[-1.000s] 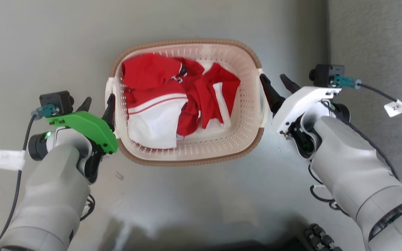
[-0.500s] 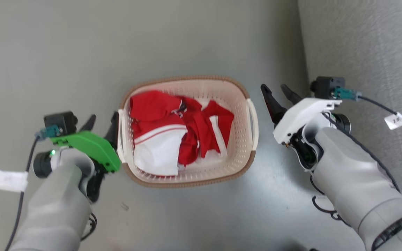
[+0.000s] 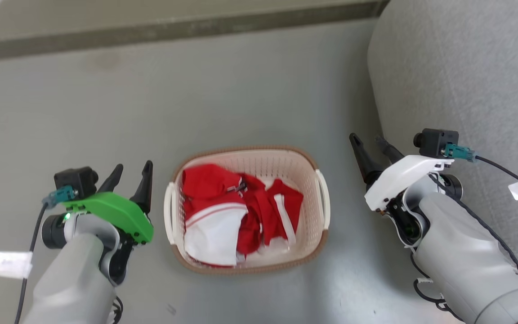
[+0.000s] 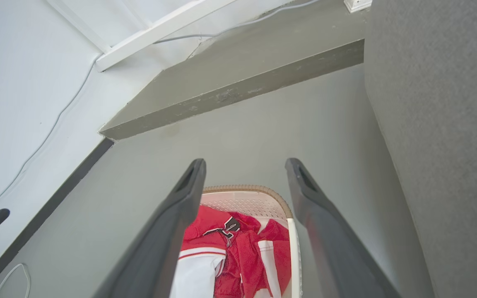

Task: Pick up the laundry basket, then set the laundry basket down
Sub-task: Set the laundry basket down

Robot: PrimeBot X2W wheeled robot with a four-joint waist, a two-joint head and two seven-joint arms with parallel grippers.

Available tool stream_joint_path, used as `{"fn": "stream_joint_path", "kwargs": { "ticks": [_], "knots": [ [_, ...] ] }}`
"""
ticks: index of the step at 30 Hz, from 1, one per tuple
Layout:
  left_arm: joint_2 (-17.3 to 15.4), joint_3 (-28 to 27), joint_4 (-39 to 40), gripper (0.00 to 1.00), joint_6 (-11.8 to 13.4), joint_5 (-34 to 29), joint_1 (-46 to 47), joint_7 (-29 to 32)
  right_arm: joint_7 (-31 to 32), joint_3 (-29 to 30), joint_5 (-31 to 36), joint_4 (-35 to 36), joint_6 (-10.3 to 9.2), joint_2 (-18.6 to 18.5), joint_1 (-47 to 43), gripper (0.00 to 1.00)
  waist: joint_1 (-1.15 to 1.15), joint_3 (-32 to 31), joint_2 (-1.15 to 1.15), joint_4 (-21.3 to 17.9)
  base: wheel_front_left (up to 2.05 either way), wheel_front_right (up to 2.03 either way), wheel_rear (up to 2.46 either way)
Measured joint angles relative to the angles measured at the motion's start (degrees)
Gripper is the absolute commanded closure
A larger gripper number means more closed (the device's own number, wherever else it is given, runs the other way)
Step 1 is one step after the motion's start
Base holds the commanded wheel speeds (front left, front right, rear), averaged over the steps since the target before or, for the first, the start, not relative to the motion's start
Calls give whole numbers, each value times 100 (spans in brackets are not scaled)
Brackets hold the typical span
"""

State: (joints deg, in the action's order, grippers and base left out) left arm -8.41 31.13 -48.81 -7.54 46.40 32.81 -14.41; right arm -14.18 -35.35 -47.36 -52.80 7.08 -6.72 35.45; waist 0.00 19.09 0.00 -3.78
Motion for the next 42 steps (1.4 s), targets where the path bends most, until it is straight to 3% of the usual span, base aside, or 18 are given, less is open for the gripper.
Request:
{"fn": "stream_joint_path", "kwargs": {
  "ticks": [13,20,31,42],
  "knots": [
    [30,-614,914,0,105,-644,-938,-1,0,537,691,939,-23,-153,-787,0,0,-1066,0,54,0,0,0],
    [29,-1073,1641,0,311,-971,-1317,-1,0,976,1136,1736,-237,-270,-1169,0,0,-1542,0,82,0,0,0],
    [36,-1503,2465,0,410,-1382,-1818,-1,-10,1522,1685,2680,-472,-314,-1729,0,0,-1765,0,93,0,0,0],
    [177,-1807,3031,0,411,-1603,-2312,-1,-25,1786,2075,3229,-569,-310,-2235,0,0,-1810,0,96,0,0,0]
  ]
}}
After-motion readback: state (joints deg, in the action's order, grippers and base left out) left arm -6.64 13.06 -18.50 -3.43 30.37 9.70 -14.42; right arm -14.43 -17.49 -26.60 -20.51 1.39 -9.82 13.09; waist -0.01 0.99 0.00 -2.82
